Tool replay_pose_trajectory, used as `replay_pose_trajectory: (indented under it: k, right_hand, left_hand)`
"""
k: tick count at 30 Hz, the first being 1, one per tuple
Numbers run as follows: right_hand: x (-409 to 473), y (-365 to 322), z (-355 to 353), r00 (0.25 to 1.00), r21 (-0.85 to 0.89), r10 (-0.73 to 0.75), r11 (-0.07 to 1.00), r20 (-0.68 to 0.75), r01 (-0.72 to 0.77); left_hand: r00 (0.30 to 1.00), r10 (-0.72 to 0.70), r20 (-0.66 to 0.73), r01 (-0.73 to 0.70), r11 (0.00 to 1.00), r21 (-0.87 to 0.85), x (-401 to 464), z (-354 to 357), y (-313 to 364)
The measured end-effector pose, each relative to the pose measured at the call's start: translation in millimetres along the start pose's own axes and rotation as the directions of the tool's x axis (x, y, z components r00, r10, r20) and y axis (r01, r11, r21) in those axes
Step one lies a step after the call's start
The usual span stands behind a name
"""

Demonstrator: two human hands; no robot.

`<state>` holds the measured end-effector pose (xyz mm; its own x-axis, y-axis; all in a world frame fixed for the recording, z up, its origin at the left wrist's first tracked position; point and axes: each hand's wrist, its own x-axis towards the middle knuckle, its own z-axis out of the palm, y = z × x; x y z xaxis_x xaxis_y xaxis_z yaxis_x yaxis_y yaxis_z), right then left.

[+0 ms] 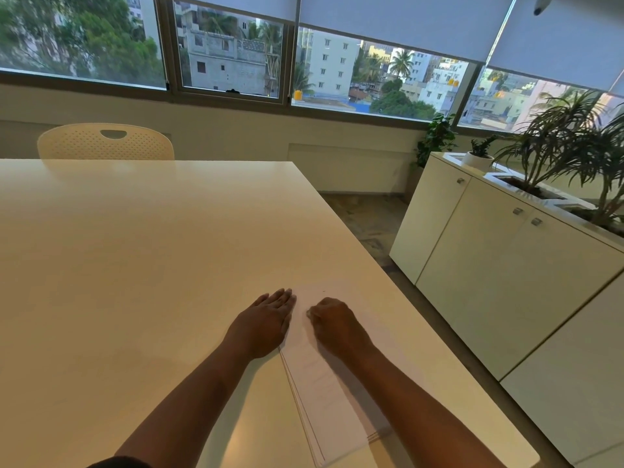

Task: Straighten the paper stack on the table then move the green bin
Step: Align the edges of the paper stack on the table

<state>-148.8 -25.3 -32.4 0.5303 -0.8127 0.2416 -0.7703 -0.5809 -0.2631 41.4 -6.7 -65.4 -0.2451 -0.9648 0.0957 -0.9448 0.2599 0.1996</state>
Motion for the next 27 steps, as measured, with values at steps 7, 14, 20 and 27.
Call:
replay_pose_trajectory:
  k: [7,14,20,27]
  right_hand:
    - [8.8,13.7,-13.2,0.993,0.042,0.120,0.992,-0.005,-0.120]
    - [11.5,18.4,-13.1,0.980,0.048,0.192,0.981,-0.048,-0.190]
    - [10.0,-3.1,-5.3,0.999,0.045,0.029,0.999,0.023,-0.030]
    - [3.0,11.0,-12.1,0.987,0.065,0.159,0.986,-0.035,-0.157]
  left_hand:
    - [1.000,-0.001,-0.015,0.001,1.000,0.009,-0.6,0.2,0.4]
    - [1.000,-0.003,-0.010,0.003,1.000,0.007,-1.1,-1.7,1.6]
    - [1.000,-0.003,0.001,0.003,1.000,0.014,-1.5,-2.2,2.2]
    - [1.000,-0.007,-0.014,0.008,1.000,0.022,-1.7,-2.2,3.2]
